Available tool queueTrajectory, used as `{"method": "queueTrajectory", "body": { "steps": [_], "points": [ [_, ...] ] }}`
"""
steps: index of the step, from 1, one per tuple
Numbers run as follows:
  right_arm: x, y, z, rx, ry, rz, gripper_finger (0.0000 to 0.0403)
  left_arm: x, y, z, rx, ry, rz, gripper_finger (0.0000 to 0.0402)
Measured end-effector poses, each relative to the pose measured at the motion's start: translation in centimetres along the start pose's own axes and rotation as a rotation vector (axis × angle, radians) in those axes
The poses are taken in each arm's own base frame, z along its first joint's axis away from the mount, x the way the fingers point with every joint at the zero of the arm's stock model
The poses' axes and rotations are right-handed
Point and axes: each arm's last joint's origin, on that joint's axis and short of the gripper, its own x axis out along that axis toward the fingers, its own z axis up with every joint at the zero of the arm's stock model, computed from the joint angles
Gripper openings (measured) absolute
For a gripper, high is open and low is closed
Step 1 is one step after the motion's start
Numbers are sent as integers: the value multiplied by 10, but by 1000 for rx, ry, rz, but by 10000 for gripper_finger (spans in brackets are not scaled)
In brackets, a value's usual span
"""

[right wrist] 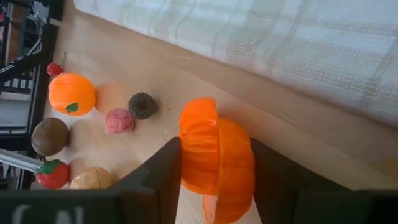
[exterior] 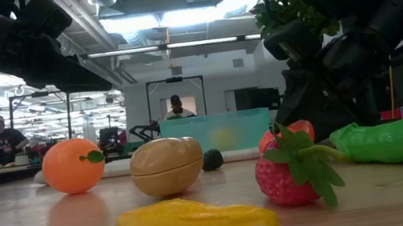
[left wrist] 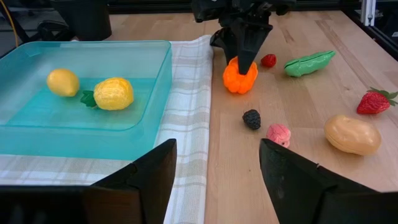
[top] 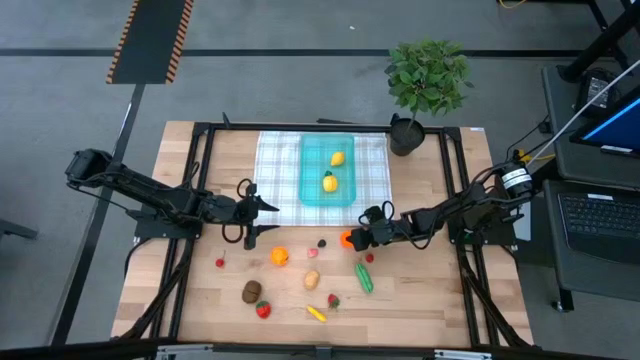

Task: Pick and placing Produce into tupperware
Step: Put the orange pumpkin into the green bin

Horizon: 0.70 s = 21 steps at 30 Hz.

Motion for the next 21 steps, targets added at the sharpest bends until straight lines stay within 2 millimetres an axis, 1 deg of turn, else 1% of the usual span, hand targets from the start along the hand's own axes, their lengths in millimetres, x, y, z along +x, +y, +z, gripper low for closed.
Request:
{"method": "queueTrajectory", "body": {
  "steps": [5, 9, 11, 16, 21],
  "points": [
    [0, 3, 0, -14, 0, 47, 154, 0, 0, 0, 0, 0, 0, 221],
    [0, 10, 2, -7, -15, 114, 154, 0, 0, 0, 0, 0, 0, 218],
    [-1, 16, 3, -18, -31, 177, 154, 0, 0, 0, 0, 0, 0, 220],
    [-10, 32, 13, -84, -82, 316, 154, 0, 0, 0, 0, 0, 0, 223],
    [-21, 40, 29, -187, -155, 358, 153, 0, 0, 0, 0, 1, 0, 218]
  ]
}}
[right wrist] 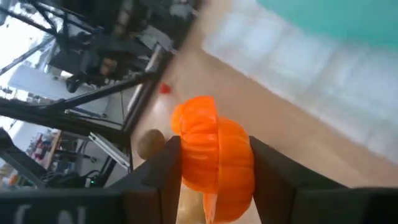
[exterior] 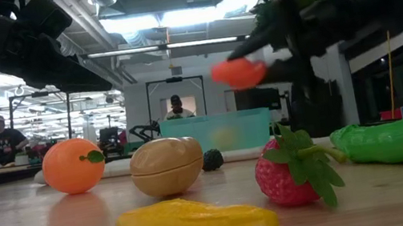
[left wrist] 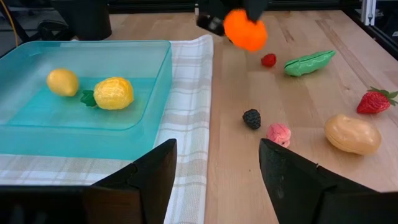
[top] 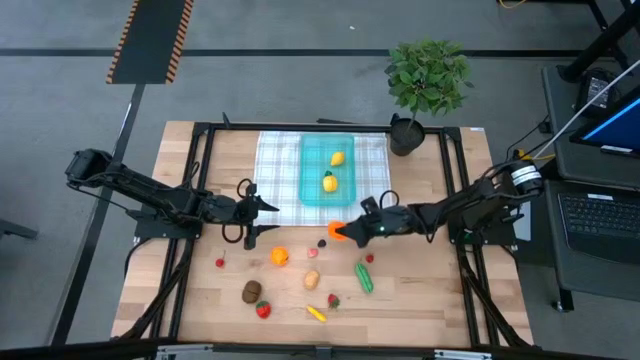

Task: Pick and placing Produce into tupperware
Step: Put the orange pumpkin into the green bin

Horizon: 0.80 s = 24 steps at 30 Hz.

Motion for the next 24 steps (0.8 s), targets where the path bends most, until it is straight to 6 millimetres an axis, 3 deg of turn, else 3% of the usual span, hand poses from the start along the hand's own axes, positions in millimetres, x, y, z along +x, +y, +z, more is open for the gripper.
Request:
{"method": "queueTrajectory", "body": {
  "steps": [9, 15, 24],
  "points": [
    [-11, 10, 35, -346, -141, 51, 153, 0, 0, 0, -1, 0, 0, 221],
    [-11, 7, 41, -686, -170, 11, 153, 0, 0, 0, -2, 0, 0, 220],
    [-11, 10, 47, -911, -230, 12, 153, 0, 0, 0, -4, -2, 0, 219]
  ]
}}
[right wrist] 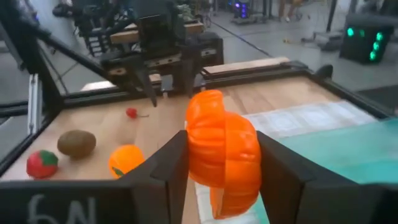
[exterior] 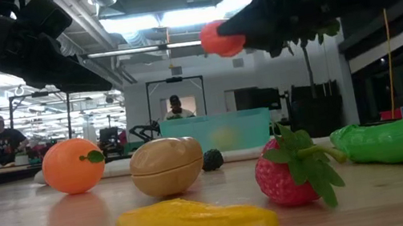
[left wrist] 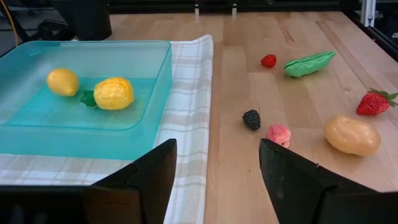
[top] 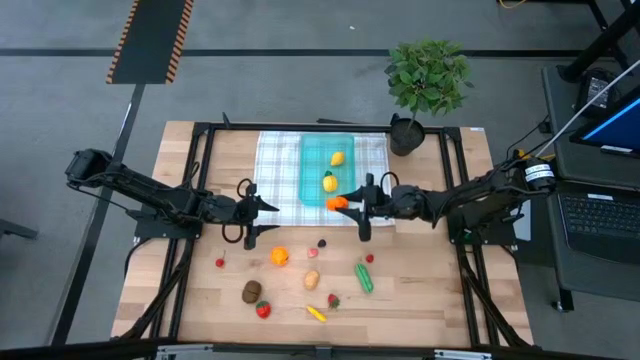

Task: Pick and placing Produce into tupperware
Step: Put the orange pumpkin into the green bin

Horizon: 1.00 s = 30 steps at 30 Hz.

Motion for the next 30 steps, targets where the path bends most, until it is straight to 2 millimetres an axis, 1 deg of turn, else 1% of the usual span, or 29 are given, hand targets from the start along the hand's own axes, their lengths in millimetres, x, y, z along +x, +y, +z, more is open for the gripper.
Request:
{"method": "queueTrajectory", "body": {
  "steps": [5, 30],
  "points": [
    [0, -1, 0, -50, -1, -16, 153, 0, 0, 0, 0, 0, 0, 222],
    [0, -1, -1, -56, 8, -13, 153, 0, 0, 0, 0, -2, -1, 221]
  ]
}}
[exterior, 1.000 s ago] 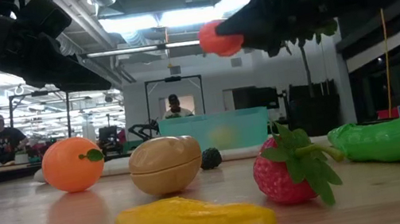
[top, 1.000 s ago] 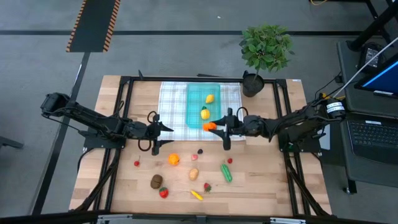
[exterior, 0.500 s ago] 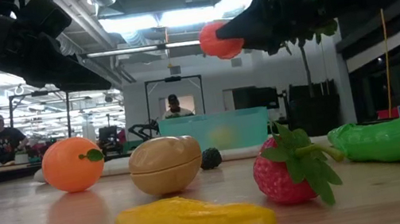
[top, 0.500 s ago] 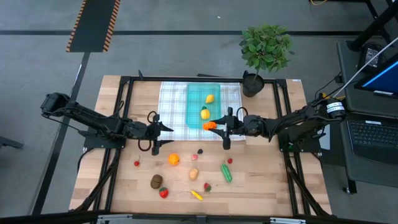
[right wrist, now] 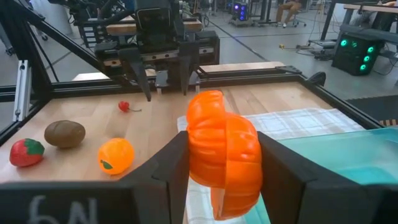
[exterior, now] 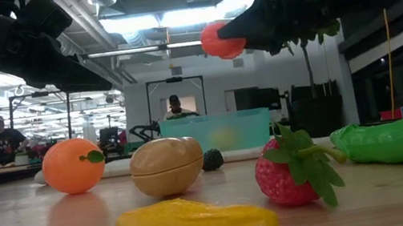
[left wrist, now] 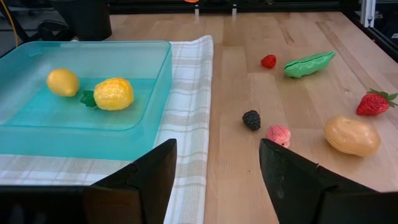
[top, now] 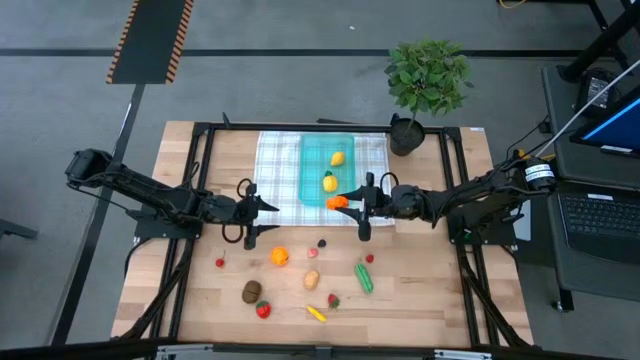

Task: Pick and placing Produce into tupperware
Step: Put the orange pumpkin into the green bin

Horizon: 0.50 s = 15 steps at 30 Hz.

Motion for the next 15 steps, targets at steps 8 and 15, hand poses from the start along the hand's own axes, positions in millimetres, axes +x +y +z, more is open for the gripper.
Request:
{"method": "queueTrajectory", "body": {
  "steps": [8, 15],
  "points": [
    [1, -6, -4, -7, 45, -21, 153, 0, 0, 0, 0, 0, 0, 219],
    [3, -25, -7, -4, 81, -92, 153, 0, 0, 0, -2, 0, 0, 223]
  ]
}}
